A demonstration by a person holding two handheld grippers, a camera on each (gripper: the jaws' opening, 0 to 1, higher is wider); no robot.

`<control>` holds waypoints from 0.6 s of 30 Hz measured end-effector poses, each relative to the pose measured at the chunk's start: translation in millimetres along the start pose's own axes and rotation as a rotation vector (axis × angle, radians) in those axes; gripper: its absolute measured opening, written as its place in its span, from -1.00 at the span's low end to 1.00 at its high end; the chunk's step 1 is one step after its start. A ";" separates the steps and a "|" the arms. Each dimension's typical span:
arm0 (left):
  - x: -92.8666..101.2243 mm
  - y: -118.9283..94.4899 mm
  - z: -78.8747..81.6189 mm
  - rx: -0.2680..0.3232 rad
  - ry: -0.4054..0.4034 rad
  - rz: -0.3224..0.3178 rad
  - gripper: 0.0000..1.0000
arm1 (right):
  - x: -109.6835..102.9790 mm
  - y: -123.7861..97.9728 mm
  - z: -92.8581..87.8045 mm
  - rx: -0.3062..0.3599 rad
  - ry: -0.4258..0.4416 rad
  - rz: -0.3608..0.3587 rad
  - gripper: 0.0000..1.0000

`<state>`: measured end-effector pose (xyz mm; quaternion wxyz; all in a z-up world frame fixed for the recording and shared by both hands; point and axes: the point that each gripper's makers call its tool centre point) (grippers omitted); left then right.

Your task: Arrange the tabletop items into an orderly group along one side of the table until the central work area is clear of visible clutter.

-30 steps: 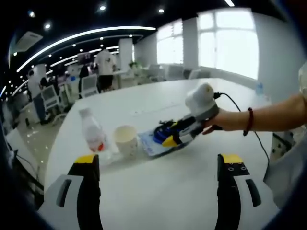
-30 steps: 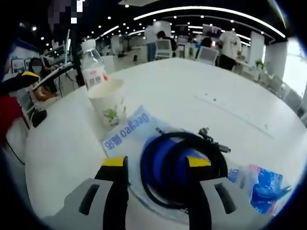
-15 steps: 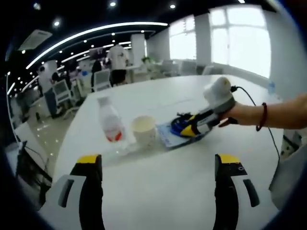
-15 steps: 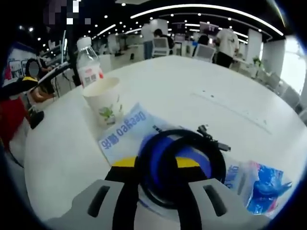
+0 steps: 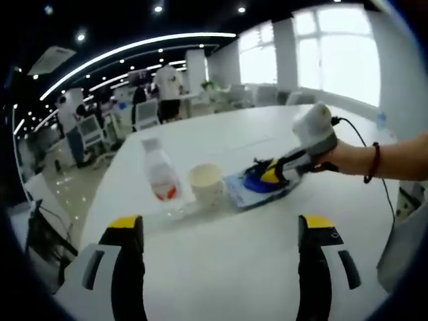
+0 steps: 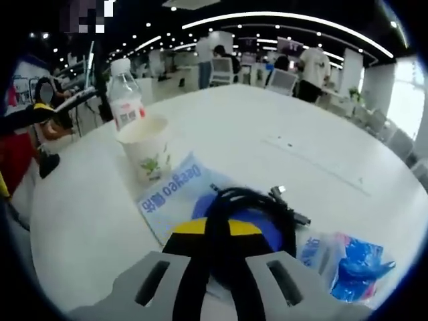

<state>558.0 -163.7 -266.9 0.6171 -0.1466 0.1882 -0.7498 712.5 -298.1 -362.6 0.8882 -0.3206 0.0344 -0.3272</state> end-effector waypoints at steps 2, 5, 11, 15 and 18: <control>2.6 -0.1 1.5 0.006 0.005 -0.009 0.83 | 3.4 -4.6 3.8 0.012 0.000 -0.015 -0.91; 2.3 -0.1 2.7 0.011 0.008 -0.004 0.83 | 7.1 -10.2 10.0 0.030 -0.005 -0.028 -0.92; -6.2 -2.5 5.4 0.025 -0.001 0.020 0.85 | 11.5 -24.8 26.6 0.082 -0.009 -0.050 -0.94; -7.9 -2.4 6.1 0.029 -0.007 0.019 0.86 | 12.7 -33.8 35.9 0.107 -0.018 -0.063 -0.95; -6.4 -2.6 5.8 0.029 -0.020 0.003 0.87 | 14.4 -43.1 43.8 0.133 -0.015 -0.072 -0.95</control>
Point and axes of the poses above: the point that each gripper's makers call its tool centre point, and the gripper's own axes: y roughly forward along the fingers, x roughly to its right, z roughly out of its top, and after that the axes turned 5 degrees about -y, right-handed
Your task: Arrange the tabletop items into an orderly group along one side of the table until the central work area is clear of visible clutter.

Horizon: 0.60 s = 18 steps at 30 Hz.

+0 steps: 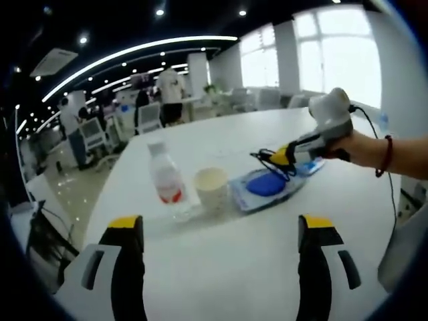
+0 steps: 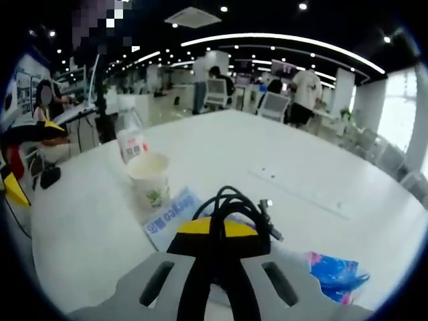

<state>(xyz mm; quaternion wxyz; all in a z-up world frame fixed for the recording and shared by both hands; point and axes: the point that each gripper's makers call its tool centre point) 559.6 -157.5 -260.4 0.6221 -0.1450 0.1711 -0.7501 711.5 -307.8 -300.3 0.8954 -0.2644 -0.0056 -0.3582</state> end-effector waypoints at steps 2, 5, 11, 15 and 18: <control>0.5 -0.4 0.1 0.002 -0.007 -0.006 0.87 | 2.1 -5.0 6.0 0.017 -0.001 -0.004 -0.95; 0.5 -0.9 0.7 0.003 -0.006 -0.007 0.87 | 1.8 -13.3 12.0 0.030 -0.008 -0.003 -0.95; 2.1 -1.8 2.0 0.010 -0.019 -0.014 0.87 | -0.6 -30.5 15.8 0.027 -0.025 -0.007 -0.95; 3.0 -1.7 2.6 0.014 -0.020 -0.017 0.88 | -3.8 -43.2 20.9 0.039 -0.035 -0.003 -0.95; 3.6 -1.9 3.6 0.019 -0.017 -0.018 0.87 | -7.1 -54.6 24.0 0.045 -0.061 -0.010 -0.95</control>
Point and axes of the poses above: the point that each gripper's makers call its tool centre point, and the gripper's own axes: y roughly forward along the fingers, x roughly to its right, z roughly out of its top, and after that the axes turned 5 degrees about -y, right-handed
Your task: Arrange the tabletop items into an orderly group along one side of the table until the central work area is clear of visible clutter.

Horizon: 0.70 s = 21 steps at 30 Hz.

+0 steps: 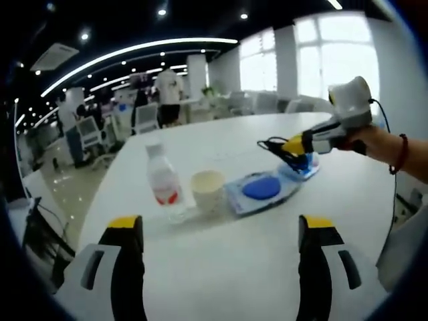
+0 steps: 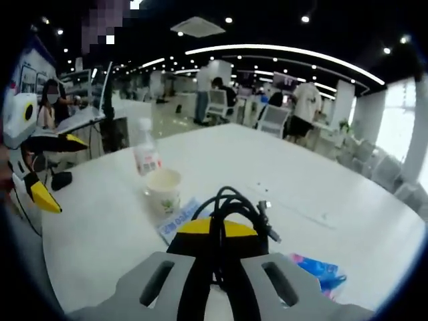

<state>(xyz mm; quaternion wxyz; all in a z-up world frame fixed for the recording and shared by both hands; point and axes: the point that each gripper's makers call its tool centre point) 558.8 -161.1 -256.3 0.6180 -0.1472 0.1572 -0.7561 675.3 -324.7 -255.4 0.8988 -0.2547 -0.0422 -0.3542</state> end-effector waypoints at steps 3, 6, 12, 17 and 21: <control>0.9 -0.7 0.3 0.001 0.002 -0.001 0.87 | -1.3 -8.8 2.1 0.009 -0.009 0.000 -0.95; 2.2 -1.6 2.0 0.009 -0.005 -0.007 0.87 | -2.2 -18.0 3.4 0.015 -0.011 -0.002 -0.95; 2.7 -3.1 0.5 -0.007 0.032 0.004 0.87 | -4.2 -40.7 4.1 0.023 -0.024 -0.004 -0.95; 5.8 -4.3 10.6 0.045 0.021 -0.010 0.83 | -6.6 -51.8 -1.1 0.020 -0.018 0.001 -0.95; 7.1 -4.3 11.5 0.052 0.024 -0.019 0.86 | -9.2 -58.3 -8.9 0.007 -0.011 0.002 -0.95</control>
Point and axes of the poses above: the point that each gripper's makers call its tool centre point, and the gripper's own axes: y roughly forward along the fingers, x roughly to its right, z roughly out of its top, and after that the axes turned 5 degrees about -y, right-handed
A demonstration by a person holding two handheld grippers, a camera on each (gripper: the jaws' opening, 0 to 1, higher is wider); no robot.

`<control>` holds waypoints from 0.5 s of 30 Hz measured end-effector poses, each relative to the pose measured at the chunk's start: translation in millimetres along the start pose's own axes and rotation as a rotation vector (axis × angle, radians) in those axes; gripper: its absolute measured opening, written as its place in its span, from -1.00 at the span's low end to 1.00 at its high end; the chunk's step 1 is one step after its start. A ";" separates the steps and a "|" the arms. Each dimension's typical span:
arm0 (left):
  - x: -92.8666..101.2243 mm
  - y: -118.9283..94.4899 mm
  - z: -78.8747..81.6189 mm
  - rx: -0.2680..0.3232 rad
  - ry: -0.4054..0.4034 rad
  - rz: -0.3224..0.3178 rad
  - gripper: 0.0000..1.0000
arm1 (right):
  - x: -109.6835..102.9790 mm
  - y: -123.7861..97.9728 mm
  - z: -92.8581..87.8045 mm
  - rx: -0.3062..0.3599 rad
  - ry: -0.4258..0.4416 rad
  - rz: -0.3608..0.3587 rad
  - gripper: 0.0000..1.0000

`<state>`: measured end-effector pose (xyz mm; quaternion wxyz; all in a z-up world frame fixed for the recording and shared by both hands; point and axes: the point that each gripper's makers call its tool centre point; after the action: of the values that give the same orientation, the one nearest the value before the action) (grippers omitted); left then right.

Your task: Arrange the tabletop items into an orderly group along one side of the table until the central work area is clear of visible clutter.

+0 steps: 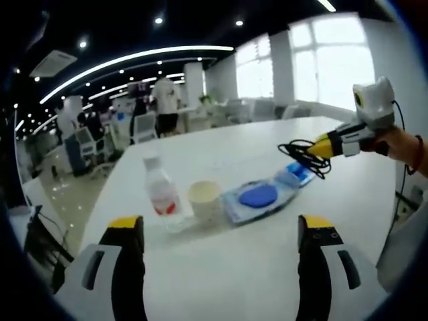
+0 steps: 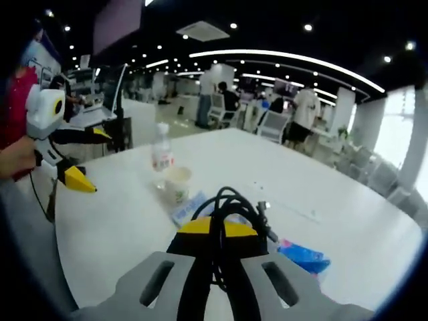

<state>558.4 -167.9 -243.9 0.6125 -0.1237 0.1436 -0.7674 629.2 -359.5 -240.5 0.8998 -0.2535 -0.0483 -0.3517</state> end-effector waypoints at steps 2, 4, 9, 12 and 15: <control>1.0 0.1 -0.1 0.002 0.000 -0.005 0.86 | -1.6 -4.5 -4.6 -0.010 0.008 0.008 -0.95; 2.3 0.5 0.1 0.005 -0.003 -0.014 0.86 | -3.4 -8.5 -11.3 -0.026 0.004 0.015 -0.95; 3.0 0.7 -1.8 -0.003 -0.006 -0.020 0.86 | -5.5 -16.3 -25.6 -0.056 -0.007 0.021 -0.95; 4.3 -0.4 6.0 0.043 -0.019 -0.031 0.85 | -6.7 -20.7 -33.1 -0.070 -0.003 0.020 -0.95; 3.3 0.1 2.0 0.023 -0.009 -0.025 0.85 | -6.5 -23.1 -40.5 -0.085 -0.003 0.014 -0.95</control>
<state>558.5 -171.3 -242.0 0.6048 -0.1219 0.1306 -0.7761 605.4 -389.8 -267.5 0.8906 -0.2926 -0.0330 -0.3465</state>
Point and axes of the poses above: the point that each gripper's makers call its tool centre point, and the gripper's own axes: y roughly forward along the fingers, x roughly to its right, z roughly out of its top, and after that the axes turned 5 degrees about -y, right-handed
